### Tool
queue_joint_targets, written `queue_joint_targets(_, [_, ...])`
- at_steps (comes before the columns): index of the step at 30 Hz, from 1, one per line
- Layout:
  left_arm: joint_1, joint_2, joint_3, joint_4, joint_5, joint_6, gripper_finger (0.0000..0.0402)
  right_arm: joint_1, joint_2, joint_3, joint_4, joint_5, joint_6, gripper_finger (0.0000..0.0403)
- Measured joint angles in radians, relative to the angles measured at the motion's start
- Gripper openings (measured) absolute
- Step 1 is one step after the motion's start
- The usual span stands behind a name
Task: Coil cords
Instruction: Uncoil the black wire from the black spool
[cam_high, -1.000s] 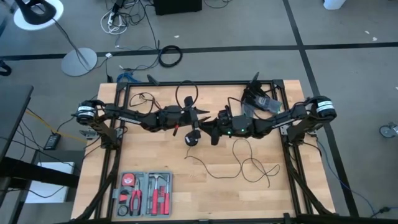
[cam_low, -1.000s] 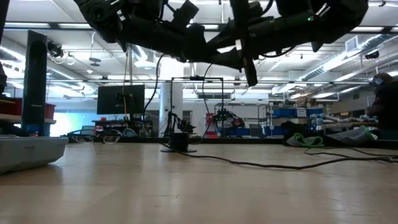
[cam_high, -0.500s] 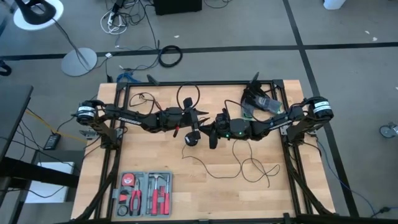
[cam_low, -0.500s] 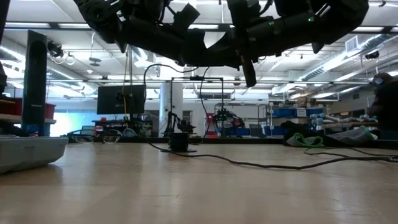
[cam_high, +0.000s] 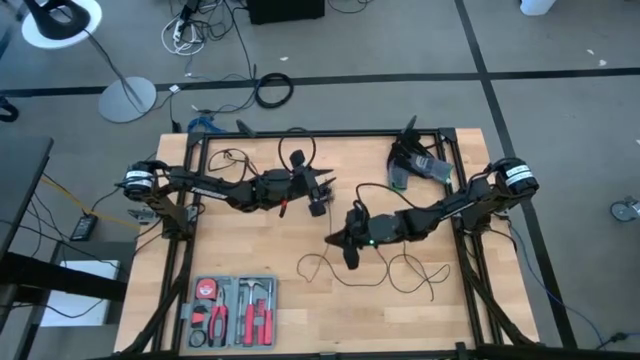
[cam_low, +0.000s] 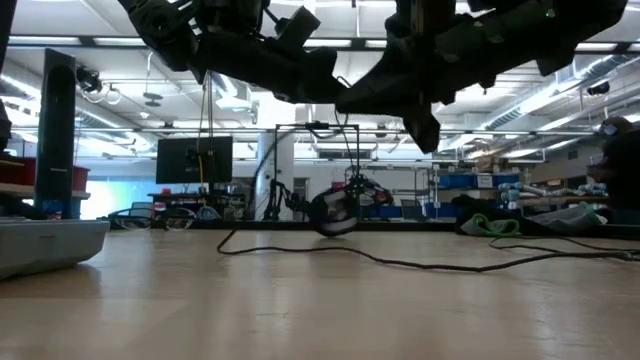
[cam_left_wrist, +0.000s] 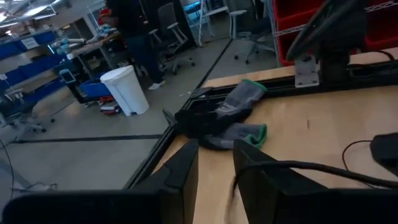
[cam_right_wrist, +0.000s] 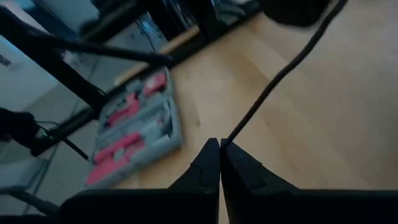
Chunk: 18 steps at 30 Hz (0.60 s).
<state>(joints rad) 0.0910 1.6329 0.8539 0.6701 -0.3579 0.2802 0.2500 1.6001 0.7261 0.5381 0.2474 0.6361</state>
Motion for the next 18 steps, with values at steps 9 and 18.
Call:
queue_joint_targets(9, [-0.001, 0.000, 0.000, 0.001, -0.020, -0.002, 0.0106, 0.084, 0.000, 0.000, -0.225, 0.045, 0.143, 0.0000])
queue_joint_targets(18, [-0.001, 0.000, 0.000, 0.000, -0.034, -0.002, 0.0106, 0.205, 0.000, 0.000, -0.555, 0.125, 0.421, 0.0000])
